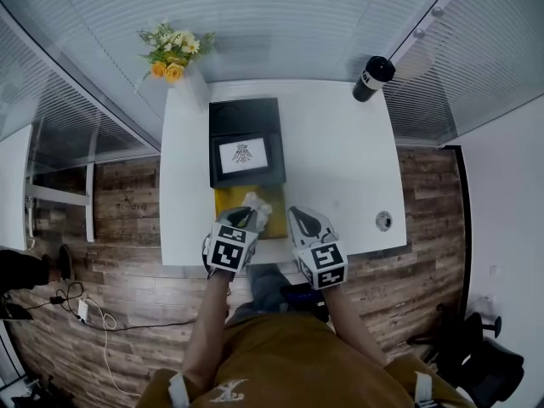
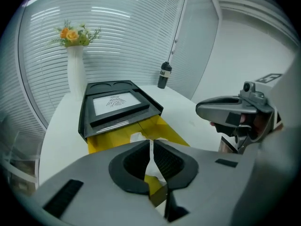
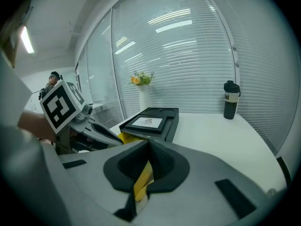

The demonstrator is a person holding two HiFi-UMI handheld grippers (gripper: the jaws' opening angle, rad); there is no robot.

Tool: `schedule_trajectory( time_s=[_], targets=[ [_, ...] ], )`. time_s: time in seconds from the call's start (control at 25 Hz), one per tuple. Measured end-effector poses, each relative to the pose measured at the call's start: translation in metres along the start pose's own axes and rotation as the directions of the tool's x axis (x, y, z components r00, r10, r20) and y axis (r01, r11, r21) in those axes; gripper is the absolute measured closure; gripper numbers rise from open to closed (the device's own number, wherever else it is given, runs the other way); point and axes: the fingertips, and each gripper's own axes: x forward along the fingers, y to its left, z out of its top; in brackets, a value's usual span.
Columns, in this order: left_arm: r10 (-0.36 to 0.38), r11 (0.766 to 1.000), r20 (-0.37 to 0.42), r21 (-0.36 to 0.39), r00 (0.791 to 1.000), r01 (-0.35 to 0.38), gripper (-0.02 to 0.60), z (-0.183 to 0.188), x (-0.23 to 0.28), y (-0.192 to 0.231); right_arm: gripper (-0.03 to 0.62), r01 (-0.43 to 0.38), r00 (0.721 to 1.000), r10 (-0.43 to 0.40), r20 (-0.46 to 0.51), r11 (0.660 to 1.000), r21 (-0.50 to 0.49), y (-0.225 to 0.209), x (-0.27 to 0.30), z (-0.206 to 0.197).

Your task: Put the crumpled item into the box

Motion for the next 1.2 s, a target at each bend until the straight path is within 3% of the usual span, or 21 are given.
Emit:
schedule_trajectory(
  time_s=[0.2, 0.36, 0.6, 0.72, 0.88, 1.2],
  targets=[
    [0.028, 1.000, 0.041, 0.009, 0.999, -0.029, 0.549, 0.005, -0.016, 0.000, 0.582, -0.006, 1.000, 0.007, 0.027, 1.000, -0.016, 0.008, -0.007, 0.011],
    [0.050, 0.999, 0.124, 0.001, 0.991, -0.050, 0.557, 0.019, -0.036, 0.000, 0.582, -0.007, 0.998, 0.010, 0.056, 0.999, -0.044, 0.015, -0.015, 0.021],
    [0.029, 0.999, 0.246, -0.022, 0.969, -0.025, 0.557, 0.039, -0.066, -0.005, 0.582, 0.019, 0.993, -0.009, 0.116, 0.996, -0.086, 0.025, -0.030, 0.039],
    [-0.012, 0.999, 0.304, -0.031, 0.953, 0.023, 0.557, 0.046, -0.079, -0.014, 0.582, 0.028, 0.990, -0.015, 0.140, 0.995, -0.096, 0.029, -0.036, 0.046],
    [-0.002, 0.994, 0.394, -0.096, 0.919, 0.044, 0.557, 0.052, -0.101, -0.014, 0.582, 0.038, 0.985, -0.019, 0.169, 0.993, -0.111, 0.034, -0.045, 0.054],
    [0.082, 0.996, 0.507, -0.081, 0.858, -0.048, 0.557, 0.062, -0.145, -0.005, 0.582, 0.071, 0.972, -0.036, 0.230, 0.987, -0.144, 0.047, -0.062, 0.070]
  ],
)
